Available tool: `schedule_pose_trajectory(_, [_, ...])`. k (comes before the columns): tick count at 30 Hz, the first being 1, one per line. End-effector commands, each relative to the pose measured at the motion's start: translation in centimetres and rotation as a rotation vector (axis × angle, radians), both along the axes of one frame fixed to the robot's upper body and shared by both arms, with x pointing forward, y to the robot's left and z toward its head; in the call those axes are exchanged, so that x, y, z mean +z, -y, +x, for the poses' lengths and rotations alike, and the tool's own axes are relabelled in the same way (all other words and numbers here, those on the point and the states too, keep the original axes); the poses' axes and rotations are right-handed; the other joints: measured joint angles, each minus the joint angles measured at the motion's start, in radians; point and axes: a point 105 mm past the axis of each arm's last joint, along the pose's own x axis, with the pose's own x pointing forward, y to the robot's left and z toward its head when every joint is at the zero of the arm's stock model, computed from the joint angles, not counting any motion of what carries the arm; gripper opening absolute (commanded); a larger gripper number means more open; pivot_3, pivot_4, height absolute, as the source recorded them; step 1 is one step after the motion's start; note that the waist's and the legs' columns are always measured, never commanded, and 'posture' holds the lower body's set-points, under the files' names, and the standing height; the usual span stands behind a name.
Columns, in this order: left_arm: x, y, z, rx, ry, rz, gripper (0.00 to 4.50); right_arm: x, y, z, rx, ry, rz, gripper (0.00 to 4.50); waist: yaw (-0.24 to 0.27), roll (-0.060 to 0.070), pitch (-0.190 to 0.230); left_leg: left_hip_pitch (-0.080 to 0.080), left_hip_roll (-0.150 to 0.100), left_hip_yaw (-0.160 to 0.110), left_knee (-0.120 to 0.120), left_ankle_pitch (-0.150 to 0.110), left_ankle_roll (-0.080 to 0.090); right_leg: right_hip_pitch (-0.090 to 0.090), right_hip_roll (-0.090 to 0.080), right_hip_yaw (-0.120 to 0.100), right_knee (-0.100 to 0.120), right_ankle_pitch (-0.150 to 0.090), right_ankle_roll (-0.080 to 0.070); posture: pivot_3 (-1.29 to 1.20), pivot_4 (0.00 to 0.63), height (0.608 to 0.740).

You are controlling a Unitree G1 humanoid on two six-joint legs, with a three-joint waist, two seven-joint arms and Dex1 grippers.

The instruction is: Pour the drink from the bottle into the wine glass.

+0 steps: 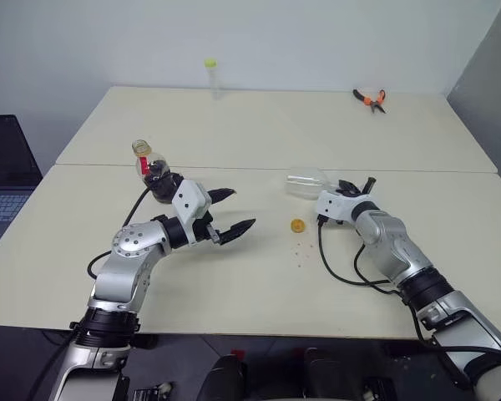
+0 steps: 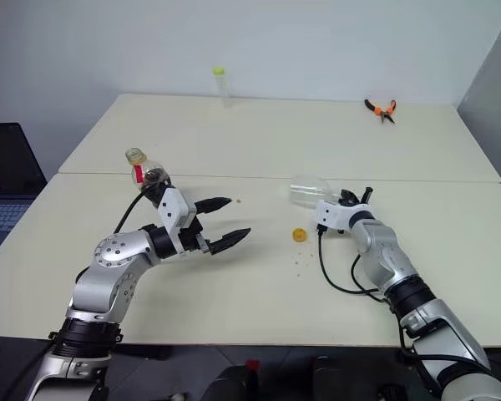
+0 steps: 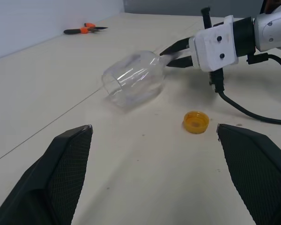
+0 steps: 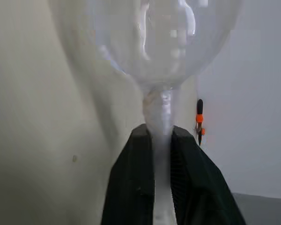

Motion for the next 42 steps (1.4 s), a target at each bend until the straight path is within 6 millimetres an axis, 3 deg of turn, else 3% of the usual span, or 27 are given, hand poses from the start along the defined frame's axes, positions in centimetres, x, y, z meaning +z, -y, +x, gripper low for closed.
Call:
schedule_pose_trajectory(1, [0.7, -1.0, -0.1, 0.042, 0.012, -0.034, 4.5, 3.2, -0.3, 0.0, 0.028, 0.101, 0.055, 0.14, 0.0, 0.0, 0.0, 0.0, 0.0, 0.0, 0.0, 0.0, 0.0, 0.0, 0.0, 0.0, 0.0, 0.0, 0.0, 0.0, 0.15, 0.74])
schedule_pose_trajectory(5, [0.3, -3.1, -0.3, 0.125, -0.018, -0.061, 4.5, 5.4, -0.8, -1.0, 0.055, 0.123, 0.194, 0.14, 0.0, 0.0, 0.0, -0.001, 0.0, 0.0, 0.0, 0.0, 0.0, -0.001, 0.0, 0.0, 0.0, 0.0, 0.0, 0.0, 0.15, 0.74])
schedule_pose_trajectory(7, [-0.1, -4.3, -1.2, 0.132, -0.051, -0.085, 4.5, 6.6, -2.0, -1.6, 0.108, 0.118, 0.331, 0.14, -0.004, 0.0, 0.0, -0.001, 0.0, 0.0, 0.0, 0.0, 0.0, -0.001, 0.0, 0.0, 0.0, 0.0, 0.0, 0.0, 0.15, 0.74])
schedule_pose_trajectory(10, [-1.4, -6.1, -3.0, 0.11, -0.157, -0.083, 4.5, 7.9, -6.2, -2.8, 0.306, 0.01, 0.747, 0.14, -0.014, 0.0, 0.0, -0.001, 0.003, 0.0, -0.001, 0.0, 0.0, -0.002, 0.0, 0.001, 0.0, 0.0, 0.0, 0.0, 0.15, 0.74])
schedule_pose_trajectory(16, [-1.2, -6.8, -3.8, 0.101, -0.2, -0.086, 4.5, 7.1, -11.8, -3.9, 0.504, -0.245, 1.149, 0.14, -0.008, 0.002, 0.001, 0.0, 0.007, -0.003, -0.005, -0.002, 0.004, -0.001, 0.002, -0.001, 0.0, 0.001, -0.003, 0.0, 0.15, 0.74])
schedule_pose_trajectory(20, [-0.4, -6.9, -3.7, 0.101, -0.185, -0.091, 4.5, 4.4, -15.5, -3.2, 0.536, -0.337, 1.211, 0.14, -0.007, 0.002, 0.002, 0.002, 0.007, -0.002, -0.005, -0.002, 0.003, -0.001, 0.002, -0.001, 0.0, 0.002, -0.003, 0.0, 0.15, 0.74])
schedule_pose_trajectory(27, [-0.1, -6.3, -3.7, 0.082, -0.174, -0.094, 4.5, 4.1, -18.1, -1.7, 0.568, -0.32, 1.257, 0.14, -0.02, 0.002, 0.001, 0.0, 0.008, 0.005, -0.011, 0.001, -0.002, -0.01, 0.002, 0.003, 0.001, 0.002, -0.004, 0.0, 0.15, 0.74])
schedule_pose_trajectory(37, [0.0, -5.6, -3.2, 0.059, -0.164, -0.081, 4.5, 1.7, -17.3, -1.6, 0.545, -0.336, 1.214, 0.14, -0.026, 0.002, 0.001, 0.001, 0.011, 0.008, -0.012, 0.002, -0.002, -0.01, 0.004, 0.004, 0.001, 0.003, -0.006, 0.0, 0.15, 0.74])
schedule_pose_trajectory(42, [-0.1, -5.1, -2.9, 0.048, -0.16, -0.077, 4.5, 1.5, -16.9, -1.7, 0.537, -0.324, 1.211, 0.14, -0.026, 0.002, 0.001, 0.001, 0.011, 0.009, -0.012, 0.002, -0.002, -0.01, 0.004, 0.004, 0.001, 0.003, -0.006, 0.0, 0.15, 0.74])
